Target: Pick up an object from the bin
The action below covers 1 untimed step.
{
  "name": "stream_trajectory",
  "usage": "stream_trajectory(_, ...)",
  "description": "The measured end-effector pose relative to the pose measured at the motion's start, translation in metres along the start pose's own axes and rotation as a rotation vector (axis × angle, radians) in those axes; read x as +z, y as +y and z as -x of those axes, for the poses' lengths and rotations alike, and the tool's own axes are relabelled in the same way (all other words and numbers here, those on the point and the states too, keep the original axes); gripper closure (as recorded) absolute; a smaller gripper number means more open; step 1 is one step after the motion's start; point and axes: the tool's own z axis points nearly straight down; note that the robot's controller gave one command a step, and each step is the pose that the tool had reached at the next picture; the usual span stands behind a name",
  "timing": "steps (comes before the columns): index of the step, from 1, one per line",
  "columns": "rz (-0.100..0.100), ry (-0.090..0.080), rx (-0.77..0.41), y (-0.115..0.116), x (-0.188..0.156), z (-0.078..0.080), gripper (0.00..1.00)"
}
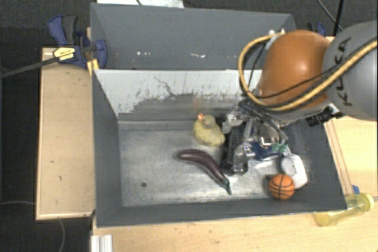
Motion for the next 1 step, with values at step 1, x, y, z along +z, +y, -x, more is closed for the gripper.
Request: stream_trajectory(1, 0.0, -0.008, 0.001, -0.0001, -0.004, 0.0017, 0.0)
